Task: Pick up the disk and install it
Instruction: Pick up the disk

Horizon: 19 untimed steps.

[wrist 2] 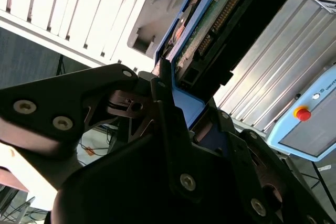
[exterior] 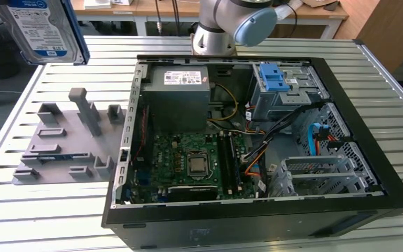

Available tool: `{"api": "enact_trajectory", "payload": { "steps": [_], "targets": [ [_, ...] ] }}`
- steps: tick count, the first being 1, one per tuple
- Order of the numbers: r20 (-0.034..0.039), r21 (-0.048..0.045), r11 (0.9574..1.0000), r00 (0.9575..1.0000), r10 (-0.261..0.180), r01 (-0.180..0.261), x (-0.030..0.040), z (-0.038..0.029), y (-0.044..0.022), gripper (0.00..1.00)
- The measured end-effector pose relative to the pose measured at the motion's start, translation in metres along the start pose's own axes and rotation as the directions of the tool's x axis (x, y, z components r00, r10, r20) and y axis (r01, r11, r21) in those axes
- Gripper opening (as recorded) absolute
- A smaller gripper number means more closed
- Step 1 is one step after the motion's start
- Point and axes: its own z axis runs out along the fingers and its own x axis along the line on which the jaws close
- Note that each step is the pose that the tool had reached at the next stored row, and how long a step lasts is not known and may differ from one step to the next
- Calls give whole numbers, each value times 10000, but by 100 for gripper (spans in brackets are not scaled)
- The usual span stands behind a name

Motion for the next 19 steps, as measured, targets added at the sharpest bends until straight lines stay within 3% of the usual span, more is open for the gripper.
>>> {"api": "enact_trajectory", "payload": {
  "steps": [19],
  "targets": [
    [-1,-2,10000,10000,8,-8,69,1,-226,36]
  ]
}}
